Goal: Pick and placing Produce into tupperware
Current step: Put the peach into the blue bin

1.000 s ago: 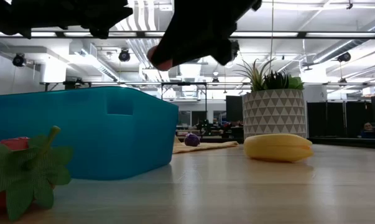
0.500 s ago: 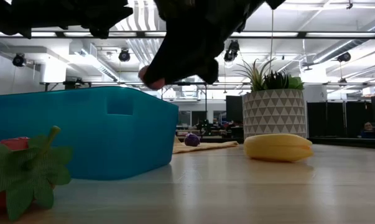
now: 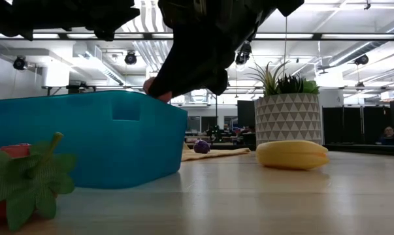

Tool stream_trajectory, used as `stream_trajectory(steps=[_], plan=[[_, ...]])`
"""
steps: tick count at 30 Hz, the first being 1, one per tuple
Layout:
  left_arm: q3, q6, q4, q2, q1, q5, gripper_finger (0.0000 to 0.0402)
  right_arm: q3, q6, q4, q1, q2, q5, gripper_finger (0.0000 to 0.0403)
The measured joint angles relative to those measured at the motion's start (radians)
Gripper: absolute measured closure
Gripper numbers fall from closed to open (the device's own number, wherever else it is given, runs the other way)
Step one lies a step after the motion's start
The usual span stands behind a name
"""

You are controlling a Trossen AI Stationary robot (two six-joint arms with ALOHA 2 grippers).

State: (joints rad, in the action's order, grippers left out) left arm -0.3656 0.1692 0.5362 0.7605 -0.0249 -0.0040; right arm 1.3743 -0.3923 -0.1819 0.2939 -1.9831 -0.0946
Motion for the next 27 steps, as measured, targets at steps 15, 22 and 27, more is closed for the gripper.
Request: stream_trajectory(steps=[15,22,27], plan=[[0.0,0.0,0.002,0.004,0.0,0.0,0.0223,0.0,0.009,-0.001,-0.005,0.0,-0.002,0.0353],[0.0,0.0,0.001,0.004,0.0,0.0,0.0223,0.0,0.012,-0.001,-0.005,-0.001,-0.003,0.0328],[0.0,0.0,0.001,0.004,0.0,0.0,0.0223,0.0,0.012,-0.001,-0.005,-0.001,-0.008,0.0309]])
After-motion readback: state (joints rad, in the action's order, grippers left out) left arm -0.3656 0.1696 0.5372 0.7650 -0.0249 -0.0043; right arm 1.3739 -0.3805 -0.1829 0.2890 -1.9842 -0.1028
